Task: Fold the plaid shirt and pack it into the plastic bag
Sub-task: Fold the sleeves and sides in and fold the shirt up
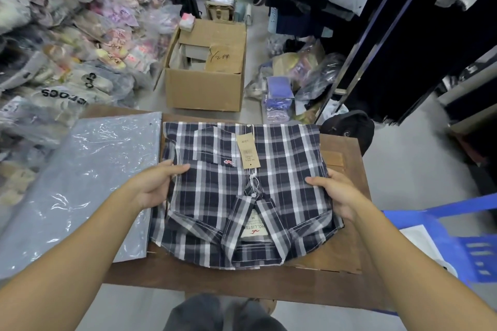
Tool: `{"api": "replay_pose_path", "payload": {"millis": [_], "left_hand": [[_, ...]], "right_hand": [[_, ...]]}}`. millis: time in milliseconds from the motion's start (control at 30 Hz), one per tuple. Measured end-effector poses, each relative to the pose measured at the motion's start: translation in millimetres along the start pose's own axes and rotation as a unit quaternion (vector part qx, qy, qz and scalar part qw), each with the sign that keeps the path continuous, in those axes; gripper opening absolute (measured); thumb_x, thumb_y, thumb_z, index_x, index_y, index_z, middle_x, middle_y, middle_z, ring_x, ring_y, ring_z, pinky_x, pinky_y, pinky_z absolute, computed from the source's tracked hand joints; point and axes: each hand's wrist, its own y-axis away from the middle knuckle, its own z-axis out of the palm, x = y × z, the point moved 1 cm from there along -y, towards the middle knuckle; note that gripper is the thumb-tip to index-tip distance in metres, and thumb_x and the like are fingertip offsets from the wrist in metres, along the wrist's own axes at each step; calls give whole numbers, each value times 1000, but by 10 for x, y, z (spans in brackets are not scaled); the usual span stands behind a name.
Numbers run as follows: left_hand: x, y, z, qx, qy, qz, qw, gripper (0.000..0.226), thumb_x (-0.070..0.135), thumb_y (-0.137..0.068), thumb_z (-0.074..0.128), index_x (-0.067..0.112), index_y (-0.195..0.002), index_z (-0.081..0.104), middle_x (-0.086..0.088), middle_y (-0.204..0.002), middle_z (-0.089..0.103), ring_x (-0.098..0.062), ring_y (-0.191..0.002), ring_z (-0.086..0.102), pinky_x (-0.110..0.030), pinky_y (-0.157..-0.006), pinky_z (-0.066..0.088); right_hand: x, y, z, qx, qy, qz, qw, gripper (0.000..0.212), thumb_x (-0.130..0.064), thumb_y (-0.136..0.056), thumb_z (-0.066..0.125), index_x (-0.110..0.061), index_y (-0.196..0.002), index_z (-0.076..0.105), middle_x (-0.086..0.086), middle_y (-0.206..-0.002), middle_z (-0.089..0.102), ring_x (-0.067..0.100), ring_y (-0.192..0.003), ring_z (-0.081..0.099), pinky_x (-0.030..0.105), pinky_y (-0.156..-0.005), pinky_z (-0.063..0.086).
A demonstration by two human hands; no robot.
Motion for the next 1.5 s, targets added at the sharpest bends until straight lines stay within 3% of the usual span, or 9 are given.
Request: {"api": "replay_pose_path", "payload": {"millis": [100,233,433,533,633,767,933,1367,1500], "left_hand": [[66,-3,-3,0,37,-1,999,111,17,-73,79,28,-155,6,-13,-151,44,-34,-123,59,-60,-107,40],[-129,-163,-191,-1,-43,-40,998,126,42,-55,93,25,-154,16,-3,-164,18,-28,-149,19,-60,-120,5],[55,-128,-30,35,-64,-40,997,96,33,-80,75,17,-155,17,-12,-163,10,-32,-150,10,-58,-120,9],[26,-132,-7,37,-108,-72,991,92,21,-88,69,15,-156,7,-12,-153,31,-31,-143,29,-54,-116,22],[137,-125,-35,7,-219,-110,969,86,34,-75,79,11,-146,36,-11,-121,55,-23,-101,55,-41,-94,48],[462,-271,-12,125,-217,-54,967,73,41,-87,71,4,-142,42,-21,-138,53,-33,-107,61,-42,-88,55],[748,-589,158,275,-168,27,946,32,29,-90,70,1,-100,59,-10,-99,63,-26,-89,60,-43,-88,51],[799,-906,-19,311,-22,25,950,7,22,-94,64,20,-91,58,-4,-112,61,-20,-98,55,-33,-81,42],[797,-890,89,382,-139,66,911,16,29,-91,66,13,-87,63,-11,-112,66,-32,-103,61,-38,-89,49]], "right_hand": [[-98,-22,31,0,-17,-32,999,33,-5,-87,75,-13,-119,67,12,-105,79,30,-96,77,49,-88,60],[22,-104,42,24,58,-5,998,47,-18,-86,79,-9,-127,61,10,-105,79,28,-93,77,51,-89,60],[-41,-88,26,21,43,31,998,52,-58,-86,69,-17,-117,72,5,-107,80,27,-101,75,51,-99,54],[-5,-30,-75,-12,105,96,990,44,-49,-93,66,-12,-117,69,8,-106,80,31,-103,73,55,-99,53],[-51,53,-220,-76,188,143,969,43,-45,-90,70,-14,-120,65,7,-108,78,34,-110,70,50,-95,57],[-390,-83,-240,16,133,54,990,36,-50,-92,66,-22,-113,59,3,-106,64,25,-105,66,35,-76,58],[-681,-446,-24,138,47,-24,989,21,-26,-98,64,-9,-110,69,2,-95,72,15,-83,66,27,-61,49],[-572,-959,-141,117,-195,24,974,33,3,-95,59,-1,-128,63,22,-123,70,31,-100,71,38,-64,62],[-591,-891,-160,254,-74,-62,962,41,-17,-88,76,-21,-124,57,11,-130,62,25,-111,62,36,-79,53]]}}
